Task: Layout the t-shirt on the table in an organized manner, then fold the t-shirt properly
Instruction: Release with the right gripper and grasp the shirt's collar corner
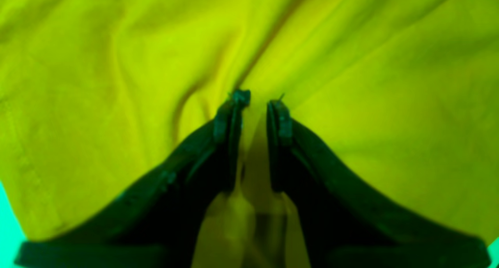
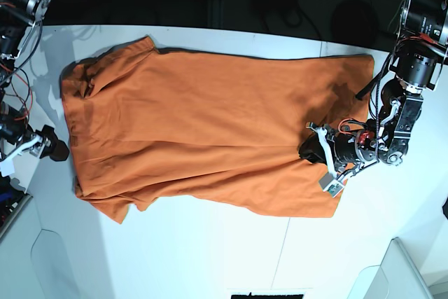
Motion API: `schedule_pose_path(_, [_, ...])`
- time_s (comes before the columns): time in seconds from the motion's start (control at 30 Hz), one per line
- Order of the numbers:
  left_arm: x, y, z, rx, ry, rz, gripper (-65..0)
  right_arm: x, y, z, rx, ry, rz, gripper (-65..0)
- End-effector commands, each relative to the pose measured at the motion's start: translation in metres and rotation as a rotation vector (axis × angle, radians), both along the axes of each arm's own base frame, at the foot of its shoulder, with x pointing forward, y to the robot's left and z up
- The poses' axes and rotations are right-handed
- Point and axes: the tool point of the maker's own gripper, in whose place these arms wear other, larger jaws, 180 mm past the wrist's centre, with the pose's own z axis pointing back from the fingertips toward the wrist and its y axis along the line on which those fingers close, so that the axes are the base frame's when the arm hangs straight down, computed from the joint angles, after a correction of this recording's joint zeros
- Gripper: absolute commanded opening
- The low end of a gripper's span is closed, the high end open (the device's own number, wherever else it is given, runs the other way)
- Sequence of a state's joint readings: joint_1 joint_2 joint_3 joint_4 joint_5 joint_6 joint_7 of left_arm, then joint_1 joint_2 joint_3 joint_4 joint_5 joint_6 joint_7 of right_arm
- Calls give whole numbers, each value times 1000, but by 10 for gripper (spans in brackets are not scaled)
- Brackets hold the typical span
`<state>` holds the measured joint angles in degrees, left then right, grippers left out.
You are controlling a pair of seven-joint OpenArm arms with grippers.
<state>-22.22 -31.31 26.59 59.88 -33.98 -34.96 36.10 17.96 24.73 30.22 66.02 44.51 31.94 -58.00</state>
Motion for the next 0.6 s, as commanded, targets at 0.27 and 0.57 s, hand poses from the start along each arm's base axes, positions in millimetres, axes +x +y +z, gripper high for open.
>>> schedule_pose_path(0.27, [-14,12,-6,62,74,-20,-484,-87,25,4,-177,-18,146,-197])
schedule_pose_path(0.57, [-12,8,-2,59,61,-30,-467,-135,99,-32,-20,41,181,-197])
